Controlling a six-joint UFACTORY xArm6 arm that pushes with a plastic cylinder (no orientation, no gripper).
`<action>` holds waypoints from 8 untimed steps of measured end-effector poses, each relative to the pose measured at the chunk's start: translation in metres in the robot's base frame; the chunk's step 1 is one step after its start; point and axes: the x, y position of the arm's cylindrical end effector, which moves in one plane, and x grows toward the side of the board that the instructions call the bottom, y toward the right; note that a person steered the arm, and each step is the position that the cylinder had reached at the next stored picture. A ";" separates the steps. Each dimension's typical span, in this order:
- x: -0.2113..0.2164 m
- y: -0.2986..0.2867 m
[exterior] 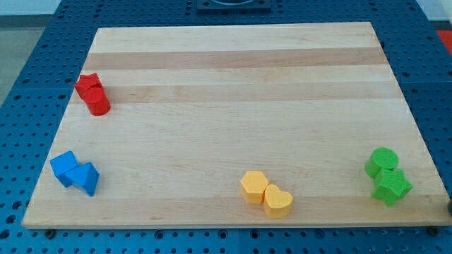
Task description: Push green blocks vertically towards upwards
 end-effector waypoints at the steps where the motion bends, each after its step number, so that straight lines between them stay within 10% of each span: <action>1: 0.000 -0.033; 4: -0.001 -0.081; 8: -0.110 -0.104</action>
